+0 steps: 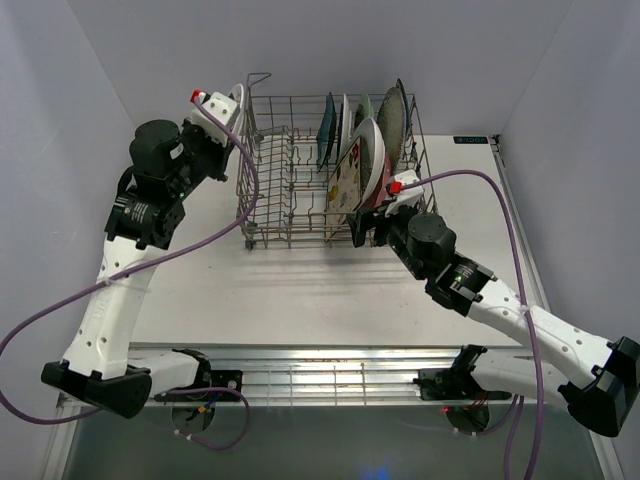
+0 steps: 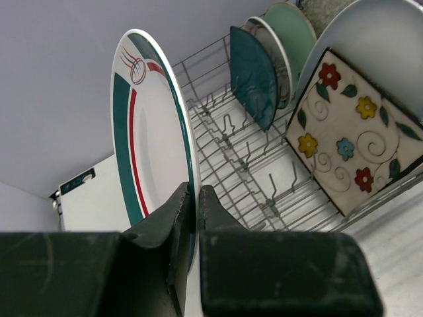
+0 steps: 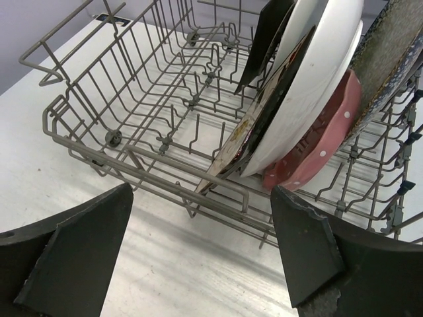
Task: Load the plates into the dish rack
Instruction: Insert the plate into the dish rack.
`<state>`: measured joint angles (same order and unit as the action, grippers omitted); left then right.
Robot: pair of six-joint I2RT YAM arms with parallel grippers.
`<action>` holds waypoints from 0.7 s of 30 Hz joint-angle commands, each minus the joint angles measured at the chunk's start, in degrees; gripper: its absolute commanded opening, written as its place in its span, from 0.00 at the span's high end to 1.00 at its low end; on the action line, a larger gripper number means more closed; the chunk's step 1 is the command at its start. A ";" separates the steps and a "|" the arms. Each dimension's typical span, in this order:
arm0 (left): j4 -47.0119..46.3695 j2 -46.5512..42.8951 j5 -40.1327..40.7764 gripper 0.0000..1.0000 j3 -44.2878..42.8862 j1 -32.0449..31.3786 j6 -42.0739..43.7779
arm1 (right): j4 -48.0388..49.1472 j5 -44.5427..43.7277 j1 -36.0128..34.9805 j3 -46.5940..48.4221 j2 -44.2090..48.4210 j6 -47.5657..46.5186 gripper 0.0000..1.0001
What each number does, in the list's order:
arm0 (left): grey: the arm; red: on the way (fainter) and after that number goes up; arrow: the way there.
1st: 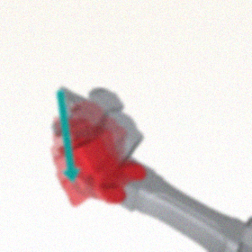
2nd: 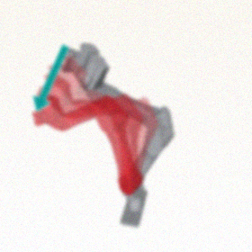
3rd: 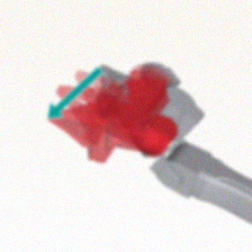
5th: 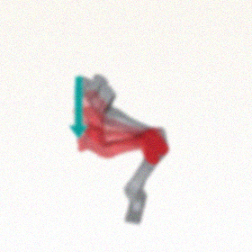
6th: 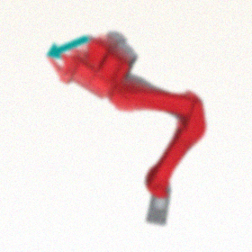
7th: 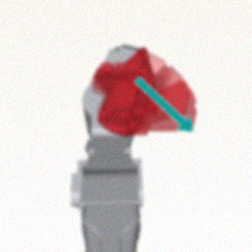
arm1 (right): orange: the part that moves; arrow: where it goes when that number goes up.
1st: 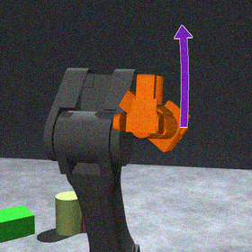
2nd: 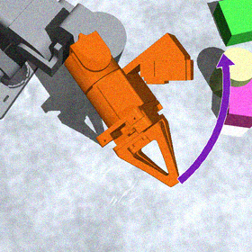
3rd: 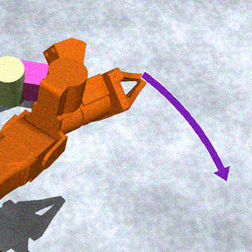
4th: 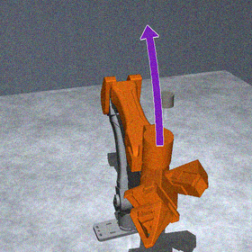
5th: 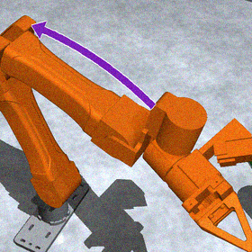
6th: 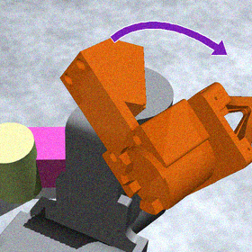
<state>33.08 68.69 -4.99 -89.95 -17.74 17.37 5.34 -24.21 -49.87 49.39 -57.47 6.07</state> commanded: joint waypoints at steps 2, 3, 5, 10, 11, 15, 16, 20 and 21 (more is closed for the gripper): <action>-5.92 2.50 -6.42 1.00 -4.87 0.07 -2.68 | 0.45 -1.54 0.21 2.91 2.01 1.05 0.10; -6.27 3.20 -7.91 1.00 -5.66 0.07 -3.21 | 0.46 -1.72 0.21 2.74 2.36 1.05 0.10; -6.80 5.30 -9.41 1.00 -8.20 0.07 -5.40 | 0.72 -2.60 0.21 2.47 3.06 1.23 0.10; -9.35 9.97 -14.77 1.00 -12.96 0.07 -11.55 | 1.33 -3.22 0.21 1.94 4.21 1.58 0.10; -9.52 10.85 -15.39 1.00 -13.92 0.16 -12.52 | 1.25 -3.22 0.21 2.03 4.21 1.49 0.10; -12.15 15.06 -15.92 1.00 -18.32 0.07 -16.48 | 1.25 -3.48 0.21 1.85 4.47 1.76 0.10; -12.95 15.51 -16.10 1.00 -18.68 0.07 -16.83 | 1.25 -3.04 0.21 1.94 4.56 1.76 0.10; -15.59 18.49 -16.01 1.00 -21.13 0.07 -19.21 | 1.69 -3.57 0.21 1.77 5.00 1.76 0.10; -15.59 19.46 -16.10 1.00 -22.10 0.07 -19.39 | 1.77 -3.74 0.21 1.68 5.00 1.67 0.10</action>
<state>23.57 87.68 -19.75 -107.74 -17.74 0.73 4.45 -26.79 -49.84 49.74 -53.93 7.18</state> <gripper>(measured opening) 0.177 0.900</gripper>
